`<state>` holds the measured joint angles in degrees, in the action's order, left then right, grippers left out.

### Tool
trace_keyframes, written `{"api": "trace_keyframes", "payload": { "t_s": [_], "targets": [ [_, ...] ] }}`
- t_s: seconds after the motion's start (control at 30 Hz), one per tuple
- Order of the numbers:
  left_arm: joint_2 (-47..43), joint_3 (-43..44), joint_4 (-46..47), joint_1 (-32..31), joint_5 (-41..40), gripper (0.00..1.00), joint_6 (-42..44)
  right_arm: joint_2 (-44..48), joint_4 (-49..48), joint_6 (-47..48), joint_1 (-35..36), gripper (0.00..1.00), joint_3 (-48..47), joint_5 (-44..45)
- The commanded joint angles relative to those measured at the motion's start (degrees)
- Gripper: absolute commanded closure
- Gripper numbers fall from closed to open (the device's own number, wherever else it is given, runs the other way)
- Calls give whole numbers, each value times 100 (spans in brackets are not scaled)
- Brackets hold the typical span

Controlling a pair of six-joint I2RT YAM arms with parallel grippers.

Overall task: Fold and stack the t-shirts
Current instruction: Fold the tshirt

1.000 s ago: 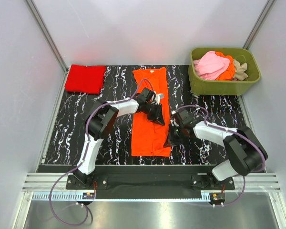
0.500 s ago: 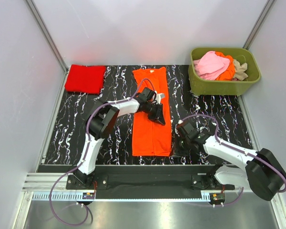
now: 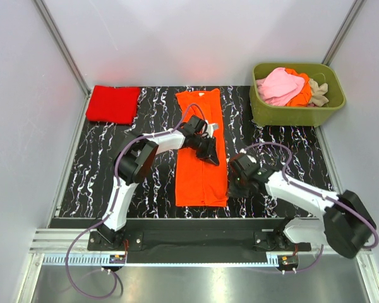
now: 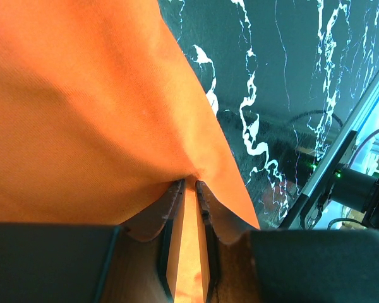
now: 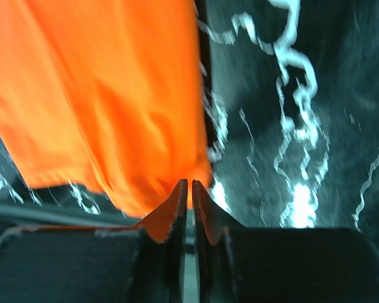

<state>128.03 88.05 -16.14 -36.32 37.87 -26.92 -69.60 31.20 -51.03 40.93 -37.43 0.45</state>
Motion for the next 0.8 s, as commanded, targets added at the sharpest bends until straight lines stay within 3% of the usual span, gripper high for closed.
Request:
{"api": "trace_keyframes", "payload": {
  "t_s": [0.0,0.1,0.3,0.5,0.77],
  "targets": [
    [346,-51,-276,37,-535,79,275,-483,0,198,38,89,-614,509],
    [346,-51,-275,46,-544,80,257,-1088,17,365,38,90,-958,500],
    [372,-25,-267,54,-500,80,240,-1459,158,313,47,87,-951,272],
    [381,-16,-267,81,-421,80,257,-978,571,67,301,93,-485,456],
    [398,2,-276,90,-421,80,169,-827,396,-197,592,93,-2,237]
  ]
}}
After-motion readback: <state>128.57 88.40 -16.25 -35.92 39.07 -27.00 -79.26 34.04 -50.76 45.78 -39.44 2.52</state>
